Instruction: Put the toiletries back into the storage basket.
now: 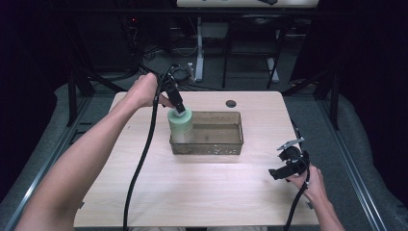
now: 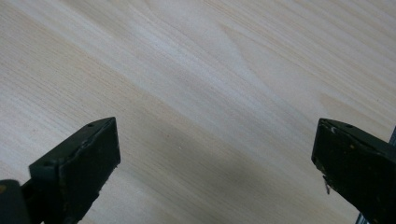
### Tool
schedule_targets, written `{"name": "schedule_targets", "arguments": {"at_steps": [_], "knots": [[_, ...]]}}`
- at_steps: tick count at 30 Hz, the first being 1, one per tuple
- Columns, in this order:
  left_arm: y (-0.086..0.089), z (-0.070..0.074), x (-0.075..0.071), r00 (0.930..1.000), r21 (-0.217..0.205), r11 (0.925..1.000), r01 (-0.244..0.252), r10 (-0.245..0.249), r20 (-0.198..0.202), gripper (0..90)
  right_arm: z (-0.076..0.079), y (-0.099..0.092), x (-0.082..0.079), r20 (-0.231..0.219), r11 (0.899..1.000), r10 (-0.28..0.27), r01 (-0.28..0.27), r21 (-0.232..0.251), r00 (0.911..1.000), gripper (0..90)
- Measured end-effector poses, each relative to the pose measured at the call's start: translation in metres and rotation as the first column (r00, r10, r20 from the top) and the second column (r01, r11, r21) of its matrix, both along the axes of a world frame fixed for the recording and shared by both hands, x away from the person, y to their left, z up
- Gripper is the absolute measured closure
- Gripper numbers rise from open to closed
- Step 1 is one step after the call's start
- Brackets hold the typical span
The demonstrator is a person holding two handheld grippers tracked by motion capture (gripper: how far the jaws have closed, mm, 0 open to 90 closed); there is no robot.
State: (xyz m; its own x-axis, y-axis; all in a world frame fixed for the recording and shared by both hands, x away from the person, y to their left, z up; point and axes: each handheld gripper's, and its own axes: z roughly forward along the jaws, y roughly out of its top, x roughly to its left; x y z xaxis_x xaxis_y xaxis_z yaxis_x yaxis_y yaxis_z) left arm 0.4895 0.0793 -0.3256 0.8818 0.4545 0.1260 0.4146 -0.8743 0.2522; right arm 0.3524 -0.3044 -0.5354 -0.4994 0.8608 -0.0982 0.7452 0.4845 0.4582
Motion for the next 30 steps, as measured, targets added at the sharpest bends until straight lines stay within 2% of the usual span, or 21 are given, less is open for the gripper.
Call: {"name": "schedule_targets", "arguments": {"at_steps": [6, 8, 13, 17, 19, 20, 26, 30], "knots": [[0.009, 0.008, -0.006, 0.9987, -0.071, 0.9971, -0.026, 0.029, 0.042, 15.8, 0.000, 0.000, 0.000, 0.000, 1.000, 0.000, 0.000, -0.002, 1.0000, 0.3], [0.015, 0.011, -0.008, 0.9982, -0.103, 0.9943, -0.028, 0.033, 0.051, 14.5, 0.000, 0.000, 0.000, 0.000, 1.000, -0.001, 0.001, -0.001, 1.0000, 0.3], [0.030, 0.017, -0.016, 0.9929, -0.170, 0.9845, -0.041, 0.060, 0.103, 9.9, 0.000, 0.000, -0.001, -0.001, 1.000, -0.002, 0.002, -0.002, 1.0000, 0.3], [0.045, 0.020, -0.025, 0.9889, -0.238, 0.9704, -0.043, 0.075, 0.128, 6.8, 0.000, 0.000, -0.001, -0.001, 1.000, 0.000, 0.000, 0.000, 1.0000, 0.3], [0.051, 0.020, -0.029, 0.9866, -0.257, 0.9655, -0.046, 0.084, 0.140, 5.3, 0.000, 0.001, -0.001, -0.002, 1.000, -0.003, 0.003, -0.001, 1.0000, 0.3], [0.054, 0.019, -0.032, 0.9843, -0.276, 0.9598, -0.049, 0.094, 0.150, 4.5, 0.000, 0.001, -0.001, -0.003, 1.000, -0.002, 0.002, -0.001, 1.0000, 0.3], [0.077, 0.013, -0.047, 0.9766, -0.334, 0.9408, -0.057, 0.122, 0.177, 0.0, 0.000, 0.001, -0.001, -0.003, 1.000, -0.005, 0.005, -0.002, 1.0000, 0.3], [0.093, 0.004, -0.059, 0.9699, -0.402, 0.9126, -0.072, 0.158, 0.185, 0.0, 0.000, 0.001, -0.001, -0.002, 1.000, -0.005, 0.005, -0.003, 1.0000, 0.3]]}}
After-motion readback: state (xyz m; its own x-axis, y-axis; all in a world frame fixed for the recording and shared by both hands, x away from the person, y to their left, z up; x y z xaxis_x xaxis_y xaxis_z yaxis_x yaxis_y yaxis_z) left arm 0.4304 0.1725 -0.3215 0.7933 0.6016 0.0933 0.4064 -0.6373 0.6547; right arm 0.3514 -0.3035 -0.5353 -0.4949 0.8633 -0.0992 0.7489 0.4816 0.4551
